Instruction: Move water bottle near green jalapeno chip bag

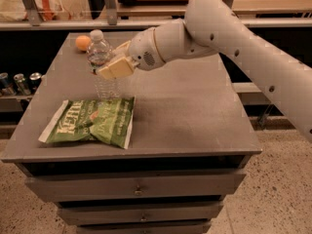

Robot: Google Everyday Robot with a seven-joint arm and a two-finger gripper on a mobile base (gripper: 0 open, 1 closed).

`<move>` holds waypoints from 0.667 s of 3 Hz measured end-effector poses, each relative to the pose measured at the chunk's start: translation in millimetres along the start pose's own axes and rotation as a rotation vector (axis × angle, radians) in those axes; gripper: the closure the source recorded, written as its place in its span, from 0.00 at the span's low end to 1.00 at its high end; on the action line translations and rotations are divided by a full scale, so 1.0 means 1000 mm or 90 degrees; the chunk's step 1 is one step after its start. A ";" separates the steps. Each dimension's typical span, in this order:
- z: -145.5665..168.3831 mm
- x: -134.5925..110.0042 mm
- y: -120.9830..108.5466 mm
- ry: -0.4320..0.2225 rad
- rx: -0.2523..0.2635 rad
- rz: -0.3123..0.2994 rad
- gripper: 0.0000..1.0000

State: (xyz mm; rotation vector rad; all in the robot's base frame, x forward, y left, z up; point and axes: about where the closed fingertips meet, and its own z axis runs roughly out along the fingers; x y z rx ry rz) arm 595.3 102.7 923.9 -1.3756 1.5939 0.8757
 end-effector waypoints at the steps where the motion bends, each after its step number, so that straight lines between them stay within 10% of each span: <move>1: 0.000 0.002 0.000 -0.002 -0.002 0.003 0.13; 2: -0.001 0.003 -0.001 0.000 -0.006 0.004 0.00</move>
Offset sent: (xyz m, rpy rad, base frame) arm 0.0036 -0.0094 -0.0014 0.0000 0.0119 0.0029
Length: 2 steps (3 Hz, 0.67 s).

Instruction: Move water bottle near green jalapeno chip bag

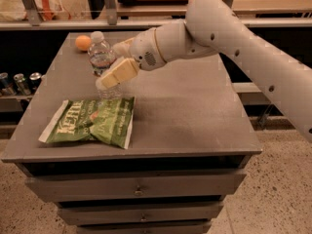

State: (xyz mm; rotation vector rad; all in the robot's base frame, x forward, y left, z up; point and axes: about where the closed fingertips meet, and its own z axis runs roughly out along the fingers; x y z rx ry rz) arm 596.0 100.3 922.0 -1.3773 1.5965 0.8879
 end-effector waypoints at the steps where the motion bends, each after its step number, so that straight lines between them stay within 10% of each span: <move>1: -0.009 0.005 -0.004 0.013 -0.004 -0.001 0.00; 2: -0.031 0.015 -0.011 0.038 -0.003 -0.015 0.00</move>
Offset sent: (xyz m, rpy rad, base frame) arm 0.0126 -0.0804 0.0004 -0.1248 -0.0356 0.0148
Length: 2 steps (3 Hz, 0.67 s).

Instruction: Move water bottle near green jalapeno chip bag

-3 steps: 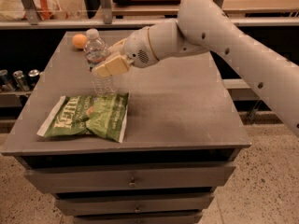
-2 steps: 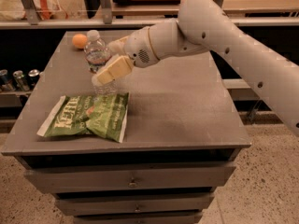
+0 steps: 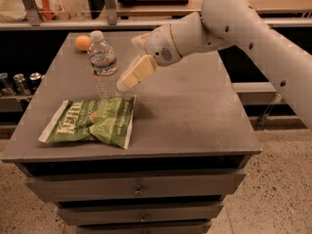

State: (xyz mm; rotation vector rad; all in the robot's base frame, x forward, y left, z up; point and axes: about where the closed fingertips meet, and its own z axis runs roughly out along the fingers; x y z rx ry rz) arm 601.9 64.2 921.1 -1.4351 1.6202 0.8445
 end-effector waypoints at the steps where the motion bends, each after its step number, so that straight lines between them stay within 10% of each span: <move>1: -0.030 0.019 -0.004 0.037 -0.002 -0.018 0.00; 2: -0.056 0.035 0.001 0.107 -0.014 -0.055 0.00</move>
Offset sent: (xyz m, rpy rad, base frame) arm -0.0209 -0.1116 -0.0071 -0.3427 -0.0836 0.1025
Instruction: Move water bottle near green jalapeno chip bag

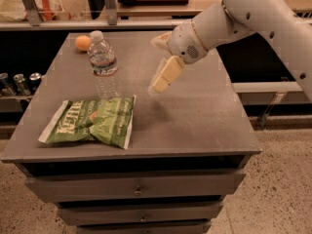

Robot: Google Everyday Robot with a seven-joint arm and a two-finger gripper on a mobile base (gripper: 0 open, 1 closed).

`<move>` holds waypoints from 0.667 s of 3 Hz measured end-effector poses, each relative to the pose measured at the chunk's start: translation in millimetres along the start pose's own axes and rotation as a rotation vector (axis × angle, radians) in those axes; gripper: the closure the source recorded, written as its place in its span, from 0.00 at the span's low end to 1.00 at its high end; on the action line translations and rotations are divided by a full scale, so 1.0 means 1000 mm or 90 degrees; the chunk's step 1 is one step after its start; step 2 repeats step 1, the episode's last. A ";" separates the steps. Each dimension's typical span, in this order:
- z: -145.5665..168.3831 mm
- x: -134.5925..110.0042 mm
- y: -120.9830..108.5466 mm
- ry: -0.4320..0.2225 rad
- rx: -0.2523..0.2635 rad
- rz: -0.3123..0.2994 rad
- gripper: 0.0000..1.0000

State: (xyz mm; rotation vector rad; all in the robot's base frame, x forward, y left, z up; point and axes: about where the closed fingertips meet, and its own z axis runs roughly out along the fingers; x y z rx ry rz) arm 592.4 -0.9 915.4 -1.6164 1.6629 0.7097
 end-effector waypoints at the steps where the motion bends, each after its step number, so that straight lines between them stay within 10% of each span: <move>1: -0.017 0.019 0.009 0.084 -0.006 -0.021 0.00; 2: -0.017 0.019 0.009 0.084 -0.006 -0.021 0.00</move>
Offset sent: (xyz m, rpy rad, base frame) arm 0.0000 0.0000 0.0000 0.0000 0.0000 0.0000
